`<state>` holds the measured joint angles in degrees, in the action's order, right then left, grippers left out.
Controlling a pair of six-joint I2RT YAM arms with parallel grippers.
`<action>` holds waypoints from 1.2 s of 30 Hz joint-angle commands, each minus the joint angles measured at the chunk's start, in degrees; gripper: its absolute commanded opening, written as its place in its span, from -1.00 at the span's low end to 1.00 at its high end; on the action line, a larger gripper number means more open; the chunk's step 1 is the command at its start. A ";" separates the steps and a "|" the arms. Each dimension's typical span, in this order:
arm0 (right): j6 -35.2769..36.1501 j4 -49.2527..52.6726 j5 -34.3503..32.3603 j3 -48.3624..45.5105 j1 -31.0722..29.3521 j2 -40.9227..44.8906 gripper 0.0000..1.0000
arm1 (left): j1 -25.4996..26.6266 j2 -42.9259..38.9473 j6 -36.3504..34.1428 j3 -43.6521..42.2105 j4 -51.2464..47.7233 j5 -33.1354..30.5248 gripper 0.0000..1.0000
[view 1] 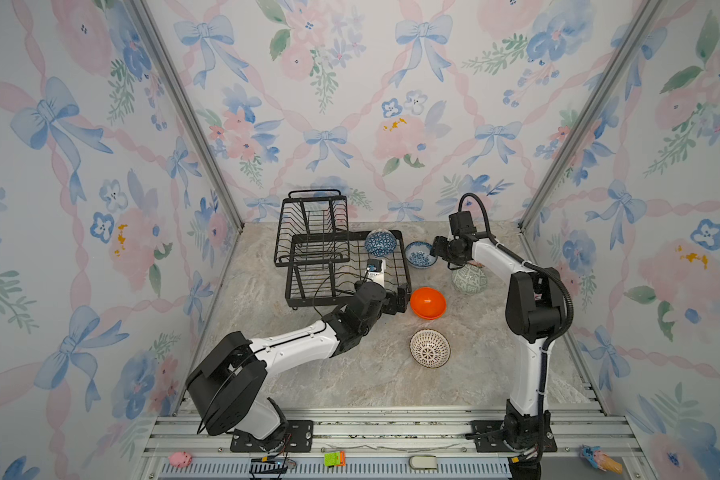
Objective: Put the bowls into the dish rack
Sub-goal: 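Close the right gripper on the rim of the blue floral bowl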
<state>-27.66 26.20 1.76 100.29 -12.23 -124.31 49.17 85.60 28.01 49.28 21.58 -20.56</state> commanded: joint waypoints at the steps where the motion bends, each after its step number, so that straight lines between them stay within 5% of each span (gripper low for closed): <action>1: 0.91 2.37 -0.12 1.58 -1.26 -1.96 0.29 | 0.27 1.77 -1.98 1.95 0.97 -0.15 0.96; 8: 1.27 2.56 -1.87 1.49 -1.61 -2.61 -0.09 | 0.87 1.29 -1.58 0.23 0.96 -1.48 0.96; 14: 1.38 2.81 -2.18 1.95 -1.84 -3.91 -0.15 | 1.19 -0.41 -2.37 -1.57 0.96 -2.19 0.96; 21: 0.79 1.99 -2.37 1.74 -1.84 -3.53 -0.46 | 1.35 -0.63 -1.50 -2.77 0.94 -3.10 0.96; 36: 0.24 1.29 -5.26 -2.62 -2.36 7.27 -0.96 | 1.36 -1.05 1.11 -0.43 -1.38 -0.93 0.96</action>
<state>-27.22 27.77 -2.07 98.28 -13.78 -122.39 50.28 85.76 28.21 47.20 21.30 -21.39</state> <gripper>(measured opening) 0.087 0.979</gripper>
